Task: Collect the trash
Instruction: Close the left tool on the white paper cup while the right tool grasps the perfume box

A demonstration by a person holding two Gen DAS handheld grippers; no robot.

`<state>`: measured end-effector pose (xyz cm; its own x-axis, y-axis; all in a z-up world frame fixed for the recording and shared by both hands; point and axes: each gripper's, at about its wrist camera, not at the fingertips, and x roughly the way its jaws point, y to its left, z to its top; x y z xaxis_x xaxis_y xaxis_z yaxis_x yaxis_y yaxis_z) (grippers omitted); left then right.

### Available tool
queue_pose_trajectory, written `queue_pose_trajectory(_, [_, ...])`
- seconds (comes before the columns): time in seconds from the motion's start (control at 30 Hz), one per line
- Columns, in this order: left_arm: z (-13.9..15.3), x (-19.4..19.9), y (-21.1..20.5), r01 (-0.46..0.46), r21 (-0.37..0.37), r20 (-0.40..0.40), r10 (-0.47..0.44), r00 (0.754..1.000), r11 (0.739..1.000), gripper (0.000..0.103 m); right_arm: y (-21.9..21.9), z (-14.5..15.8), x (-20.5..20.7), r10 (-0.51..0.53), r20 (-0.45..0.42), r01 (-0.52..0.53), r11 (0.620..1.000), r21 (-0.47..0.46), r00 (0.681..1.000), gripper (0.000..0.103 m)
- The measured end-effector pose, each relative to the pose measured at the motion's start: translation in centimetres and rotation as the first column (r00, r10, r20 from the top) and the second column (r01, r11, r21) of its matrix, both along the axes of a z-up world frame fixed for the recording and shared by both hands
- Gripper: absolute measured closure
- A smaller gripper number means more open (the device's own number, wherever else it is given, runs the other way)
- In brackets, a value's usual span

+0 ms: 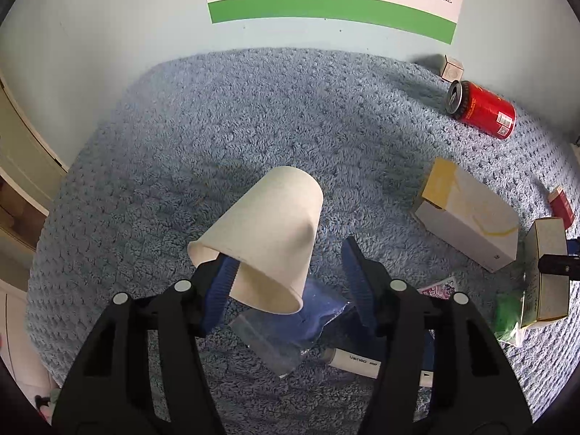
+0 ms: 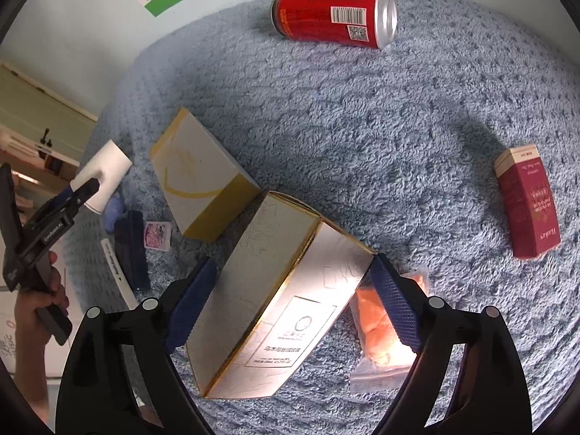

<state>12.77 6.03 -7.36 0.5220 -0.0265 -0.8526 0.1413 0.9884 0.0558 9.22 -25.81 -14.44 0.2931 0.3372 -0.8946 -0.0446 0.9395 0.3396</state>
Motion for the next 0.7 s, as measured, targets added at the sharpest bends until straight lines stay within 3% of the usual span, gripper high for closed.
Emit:
queue_pose_trajectory(0.07, [-0.1,-0.1,0.5,-0.005,-0.041,-0.001,0.005,1.000,0.999,0.046,-0.1,-0.1,-0.3,-0.008,-0.003,0.008,1.000,0.014,1.000,0.015])
queue_pose_trajectory(0.1, [-0.2,-0.1,0.8,-0.004,-0.080,-0.013,0.003,1.000,0.997,0.053,-0.1,-0.2,-0.4,-0.007,-0.004,0.007,1.000,0.018,1.000,0.015])
queue_pose_trajectory(0.13, [-0.4,0.1,1.1,-0.004,-0.105,-0.024,0.002,1.000,0.995,0.078,-0.1,-0.2,-0.5,-0.008,0.001,0.008,1.000,0.015,1.000,0.015])
queue_pose_trajectory(0.17, [-0.7,0.2,1.1,-0.002,-0.113,-0.038,-0.002,0.999,0.994,0.091,0.0,-0.3,-0.5,-0.006,-0.002,0.006,1.000,0.017,1.000,0.016])
queue_pose_trajectory(0.3, [-1.2,0.4,0.9,0.016,-0.141,-0.053,-0.023,0.998,0.990,0.101,0.7,-0.6,-0.3,-0.005,-0.026,0.006,0.998,0.063,1.000,0.029])
queue_pose_trajectory(0.37, [-1.1,0.2,0.9,0.015,-0.152,-0.043,-0.021,0.999,0.988,0.101,1.2,-0.7,-0.3,0.014,-0.027,-0.013,0.998,0.060,1.000,0.048])
queue_pose_trajectory(0.43, [-1.1,0.2,1.0,0.021,-0.184,-0.048,-0.031,0.998,0.983,0.101,1.9,-0.5,-0.3,0.032,-0.015,-0.031,0.998,0.052,0.999,0.049])
queue_pose_trajectory(0.7, [0.7,-0.8,1.3,0.034,-0.196,-0.009,-0.037,0.999,0.980,0.101,2.6,2.1,-0.3,0.074,0.051,-0.075,0.997,0.028,0.996,0.050])
